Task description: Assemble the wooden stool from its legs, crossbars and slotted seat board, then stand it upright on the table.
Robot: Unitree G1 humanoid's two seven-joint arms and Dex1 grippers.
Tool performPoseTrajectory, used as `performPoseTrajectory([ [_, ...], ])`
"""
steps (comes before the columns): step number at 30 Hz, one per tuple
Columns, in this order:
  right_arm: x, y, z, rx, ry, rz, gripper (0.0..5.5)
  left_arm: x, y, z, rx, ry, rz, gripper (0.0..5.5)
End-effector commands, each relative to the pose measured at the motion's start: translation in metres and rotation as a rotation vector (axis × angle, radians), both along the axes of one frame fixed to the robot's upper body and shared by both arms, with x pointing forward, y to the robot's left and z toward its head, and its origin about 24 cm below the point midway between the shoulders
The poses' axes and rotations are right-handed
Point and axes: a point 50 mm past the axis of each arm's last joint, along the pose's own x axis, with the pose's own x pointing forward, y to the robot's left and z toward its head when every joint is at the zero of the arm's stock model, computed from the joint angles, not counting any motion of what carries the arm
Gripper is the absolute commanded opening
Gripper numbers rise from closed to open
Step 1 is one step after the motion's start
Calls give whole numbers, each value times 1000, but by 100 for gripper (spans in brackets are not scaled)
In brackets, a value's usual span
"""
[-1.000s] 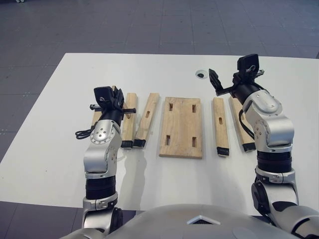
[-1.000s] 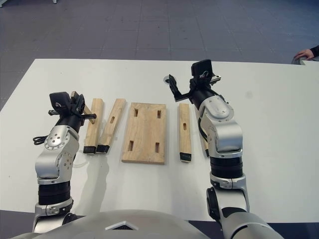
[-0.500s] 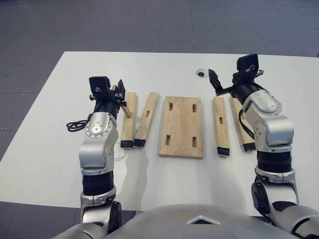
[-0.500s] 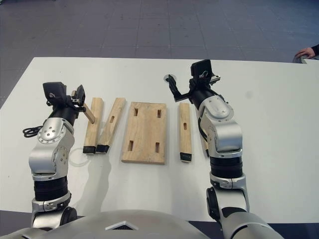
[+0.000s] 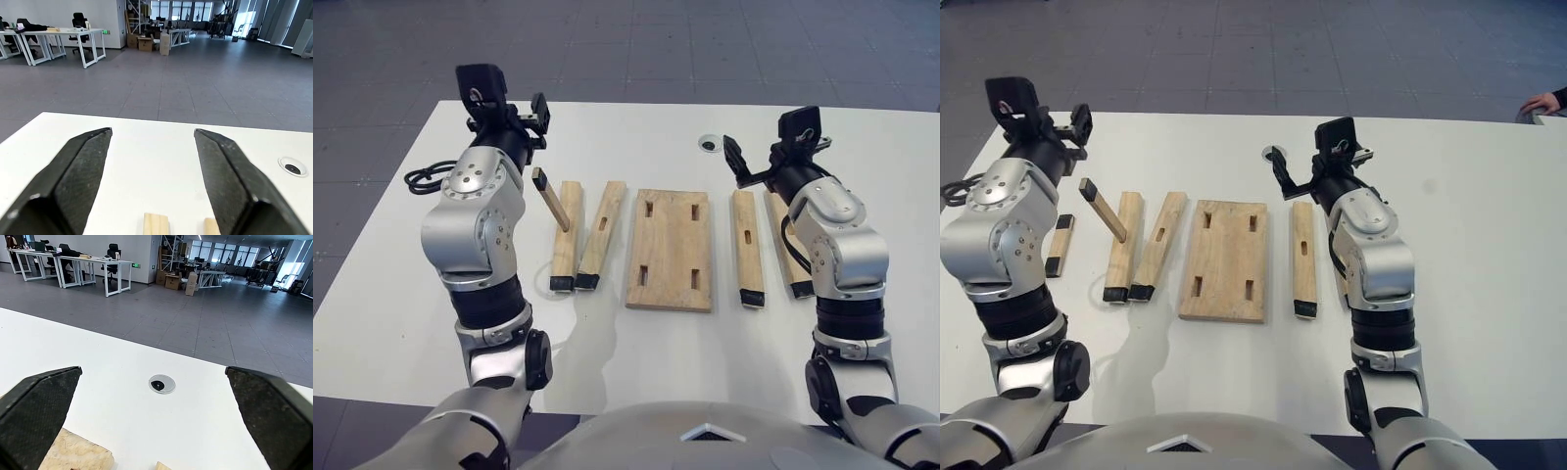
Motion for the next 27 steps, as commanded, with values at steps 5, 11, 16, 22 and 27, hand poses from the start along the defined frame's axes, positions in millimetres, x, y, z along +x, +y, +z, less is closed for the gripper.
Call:
performPoseTrajectory([
  [5, 0, 1, 2, 5, -11, -2, 544, 11, -7, 23, -64, -18, -58, 311],
  [11, 0, 2, 2, 9, -13, -2, 544, 23, -6, 103, -55, -293, -83, 311],
  [16, 0, 2, 2, 13, -12, -5, 544, 32, -4, -4, -201, 59, -84, 311],
  [22, -1, -1, 4, 22, -17, -21, 544, -1, -4, -104, -258, 305, -60, 311],
  [27, -1, 0, 3, 28, -14, -25, 544, 11, 3, -72, -247, 191, -45, 311],
])
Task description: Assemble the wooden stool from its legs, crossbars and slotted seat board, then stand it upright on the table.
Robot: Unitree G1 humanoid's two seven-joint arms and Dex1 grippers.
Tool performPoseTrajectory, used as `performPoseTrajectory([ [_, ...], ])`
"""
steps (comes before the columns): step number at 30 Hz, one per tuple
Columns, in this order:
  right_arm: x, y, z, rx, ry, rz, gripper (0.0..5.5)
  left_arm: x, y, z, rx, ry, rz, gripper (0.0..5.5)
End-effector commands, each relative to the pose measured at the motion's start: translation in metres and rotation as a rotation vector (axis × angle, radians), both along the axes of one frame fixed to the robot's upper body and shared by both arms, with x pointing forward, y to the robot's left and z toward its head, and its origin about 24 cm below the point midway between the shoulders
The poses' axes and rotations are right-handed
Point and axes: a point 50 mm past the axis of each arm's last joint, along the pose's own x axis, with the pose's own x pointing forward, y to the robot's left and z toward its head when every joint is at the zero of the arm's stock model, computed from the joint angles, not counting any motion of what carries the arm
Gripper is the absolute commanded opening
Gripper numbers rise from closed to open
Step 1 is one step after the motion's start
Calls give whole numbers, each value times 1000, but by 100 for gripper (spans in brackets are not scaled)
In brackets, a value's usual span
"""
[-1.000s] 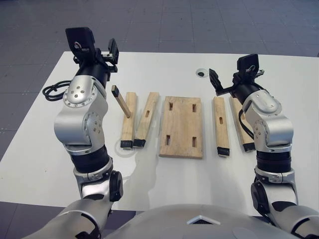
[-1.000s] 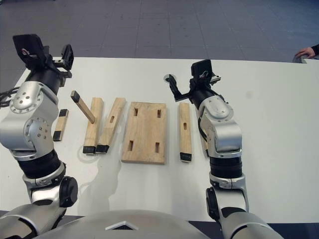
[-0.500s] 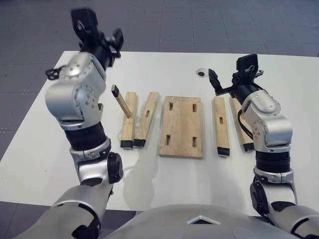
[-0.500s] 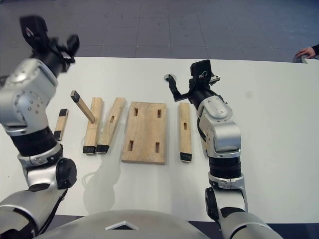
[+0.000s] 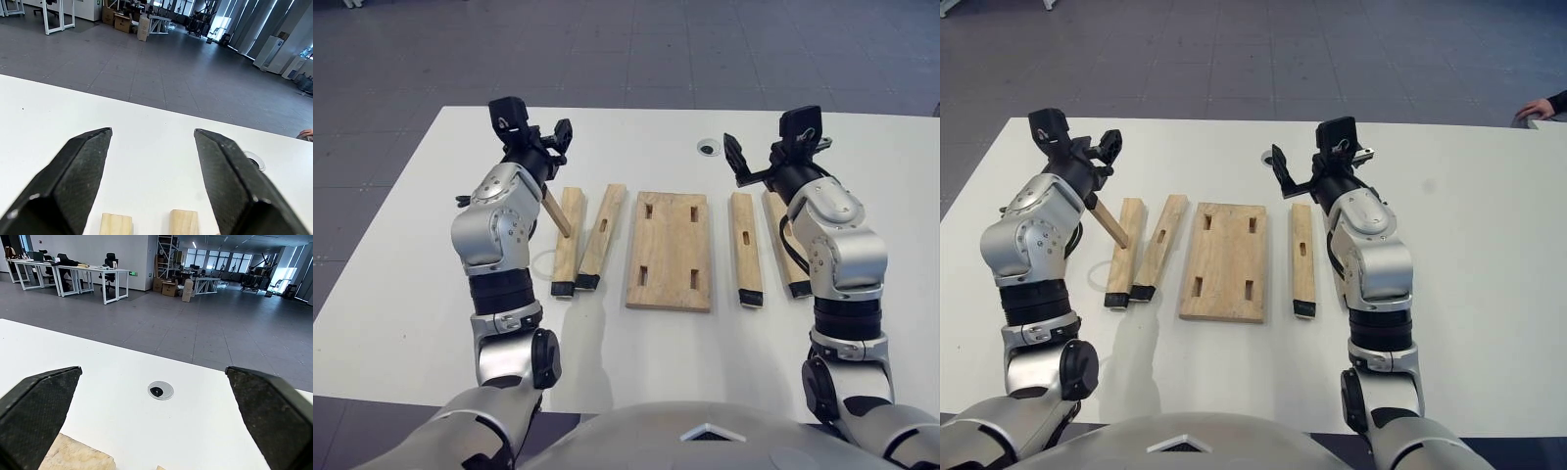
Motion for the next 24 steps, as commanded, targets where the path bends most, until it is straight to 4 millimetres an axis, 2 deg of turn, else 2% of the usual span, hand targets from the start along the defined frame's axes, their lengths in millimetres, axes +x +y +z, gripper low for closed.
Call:
performPoseTrajectory([
  [1, -1, 0, 1, 5, -4, -7, 544, -3, 3, -11, -11, 101, 20, 311],
  [4, -1, 0, 1, 3, -4, -6, 544, 0, -1, 62, 19, -129, 14, 311],
  [6, -4, -2, -1, -1, 3, -14, 544, -11, -11, 125, 21, -331, -12, 311],
  [7, -5, -3, -2, -1, 7, -18, 544, -19, -16, 147, 27, -403, -23, 311],
  [8, -7, -3, -4, 0, 12, -21, 544, -27, -20, 161, 28, -439, -35, 311],
  [9, -8, -2, -5, 1, 15, -19, 544, -34, -22, 167, 35, -442, -46, 311],
  [10, -10, -2, -5, 1, 17, -18, 544, -41, -24, 161, 59, -404, -61, 311],
  [11, -11, -2, -6, 1, 19, -19, 544, -50, -24, 145, 89, -335, -70, 311],
  [13, -15, -5, -8, -3, 25, -34, 544, -77, -14, 103, 241, -192, 10, 349],
  [16, -22, -9, -12, -7, 41, -55, 544, -115, -12, 64, 371, -93, 73, 406],
  [18, -23, -8, -13, -8, 45, -52, 544, -124, -16, 50, 374, -53, 74, 452],
  [21, -22, -6, -12, -9, 44, -45, 544, -133, -21, 17, 321, 106, 47, 502],
  [24, -22, -3, -12, -8, 46, -33, 544, -138, -22, -20, 258, 297, 38, 502],
])
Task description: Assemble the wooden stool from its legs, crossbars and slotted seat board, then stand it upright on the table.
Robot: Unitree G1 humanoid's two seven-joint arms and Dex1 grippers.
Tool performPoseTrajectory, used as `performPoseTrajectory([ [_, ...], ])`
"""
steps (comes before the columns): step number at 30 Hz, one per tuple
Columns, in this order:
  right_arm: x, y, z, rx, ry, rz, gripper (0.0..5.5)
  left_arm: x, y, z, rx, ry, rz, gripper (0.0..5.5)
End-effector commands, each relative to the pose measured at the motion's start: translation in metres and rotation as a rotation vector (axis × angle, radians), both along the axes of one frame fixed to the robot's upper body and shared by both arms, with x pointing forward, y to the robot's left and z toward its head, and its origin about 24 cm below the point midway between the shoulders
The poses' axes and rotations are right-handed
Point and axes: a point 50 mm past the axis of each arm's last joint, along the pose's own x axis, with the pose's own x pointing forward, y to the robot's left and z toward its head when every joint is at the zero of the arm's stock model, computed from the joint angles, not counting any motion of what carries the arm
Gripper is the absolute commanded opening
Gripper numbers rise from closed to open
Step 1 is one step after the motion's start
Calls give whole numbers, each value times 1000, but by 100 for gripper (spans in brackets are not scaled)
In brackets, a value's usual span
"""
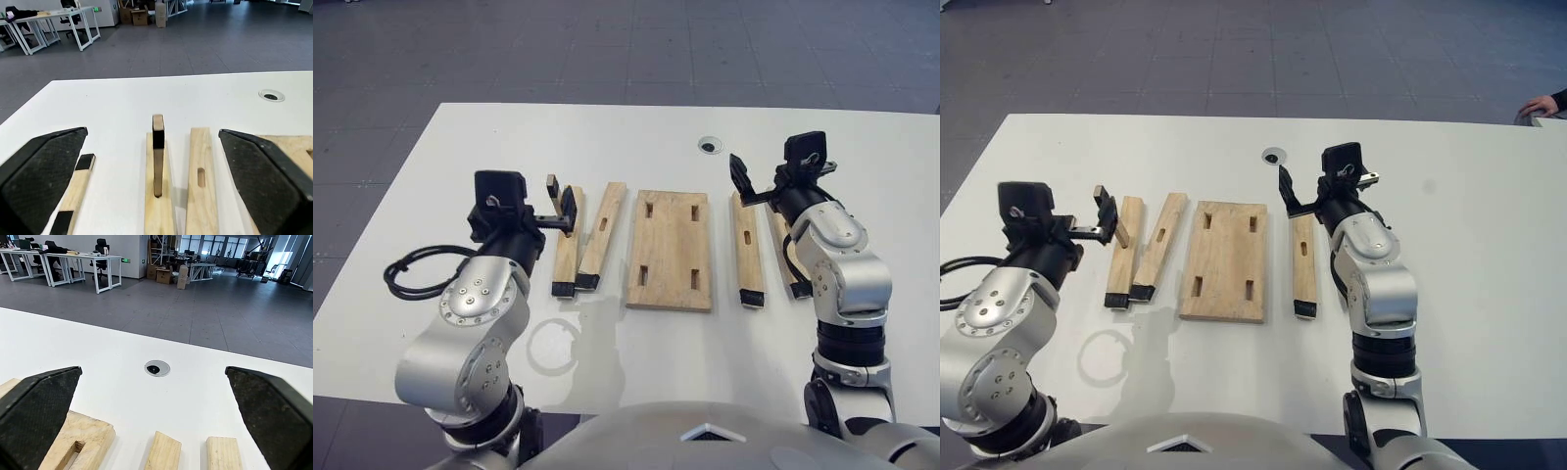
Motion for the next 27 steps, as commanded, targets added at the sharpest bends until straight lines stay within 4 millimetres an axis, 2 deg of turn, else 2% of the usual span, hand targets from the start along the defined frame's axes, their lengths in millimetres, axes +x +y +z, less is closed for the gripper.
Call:
performPoseTrajectory([
  [1, 1, 4, 2, -2, 0, 13, 544, -4, 1, -44, -61, 221, 40, 502],
  [6, 1, 9, 2, 2, 6, 34, 544, 3, 5, -73, -25, 296, 88, 502],
  [12, -1, 8, 1, 5, 11, 27, 544, 5, 14, -90, -62, 369, 112, 502],
  [20, -4, 12, -1, 23, 15, 15, 544, 19, 25, -89, -75, 481, -27, 502],
  [24, -4, 13, -1, 24, 13, 15, 544, 16, 25, -92, -88, 554, -82, 445],
  [27, -3, 12, 1, 24, 8, 13, 544, 11, 24, -99, -116, 592, -76, 379],
])
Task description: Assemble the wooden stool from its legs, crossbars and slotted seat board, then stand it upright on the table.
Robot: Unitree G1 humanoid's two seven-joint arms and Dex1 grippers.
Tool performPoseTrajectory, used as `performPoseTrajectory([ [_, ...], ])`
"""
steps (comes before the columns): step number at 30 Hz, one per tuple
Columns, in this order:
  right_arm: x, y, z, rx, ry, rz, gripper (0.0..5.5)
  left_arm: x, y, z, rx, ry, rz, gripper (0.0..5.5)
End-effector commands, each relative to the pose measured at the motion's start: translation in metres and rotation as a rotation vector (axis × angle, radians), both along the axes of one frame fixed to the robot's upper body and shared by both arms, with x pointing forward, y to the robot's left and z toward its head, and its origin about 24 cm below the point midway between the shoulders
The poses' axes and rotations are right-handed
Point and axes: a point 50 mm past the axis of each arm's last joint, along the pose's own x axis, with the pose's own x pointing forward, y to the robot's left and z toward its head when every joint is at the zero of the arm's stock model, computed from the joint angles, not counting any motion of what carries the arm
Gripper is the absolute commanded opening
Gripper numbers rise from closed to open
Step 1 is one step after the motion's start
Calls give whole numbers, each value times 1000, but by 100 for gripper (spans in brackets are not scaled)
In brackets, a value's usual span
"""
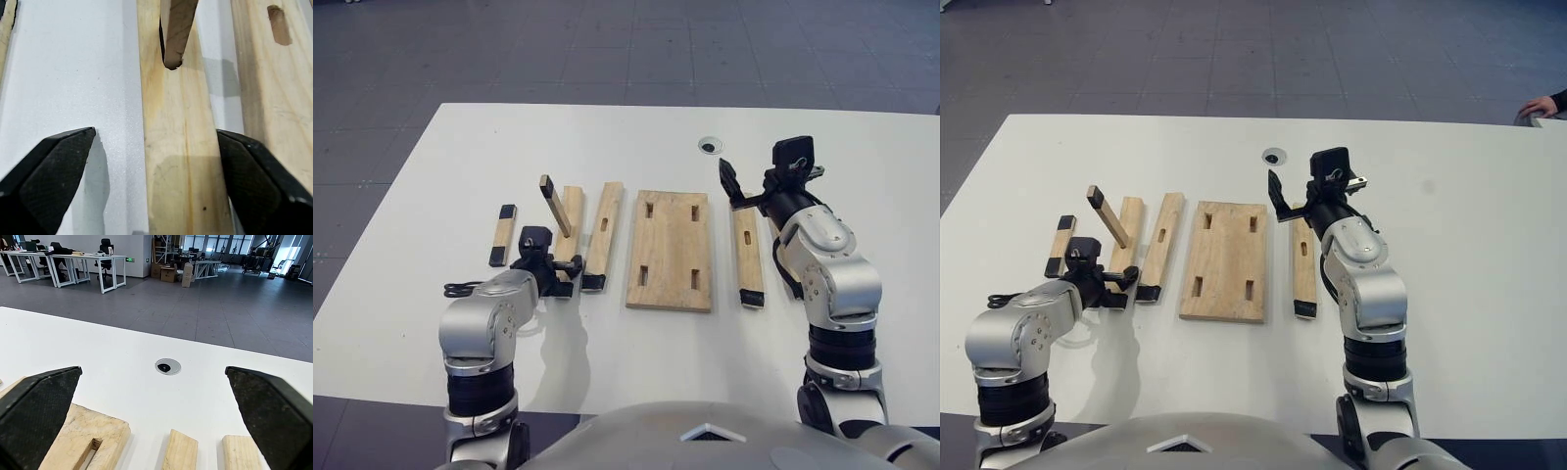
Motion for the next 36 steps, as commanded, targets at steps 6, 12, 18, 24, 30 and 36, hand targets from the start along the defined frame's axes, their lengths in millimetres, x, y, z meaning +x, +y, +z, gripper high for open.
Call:
performPoseTrajectory([
  [6, 3, -3, 13, -7, -32, -11, 544, -20, 4, -32, -15, 144, 14, 283],
  [12, 10, -11, 22, -20, -53, -31, 544, -36, 9, -55, -7, 214, 10, 205],
  [18, 27, -23, 42, 252, -14, 34, 544, 10, -2, -12, -325, -79, -49, 205],
  [24, 18, -5, 104, 842, 28, 799, 544, 69, -12, 126, -925, -559, -449, 205],
  [30, 17, 19, 113, 851, 167, 1049, 544, 59, -38, 156, -1117, -584, -754, 205],
  [36, 19, 33, 120, 834, 213, 1136, 544, 51, -54, 158, -1176, -598, -835, 205],
])
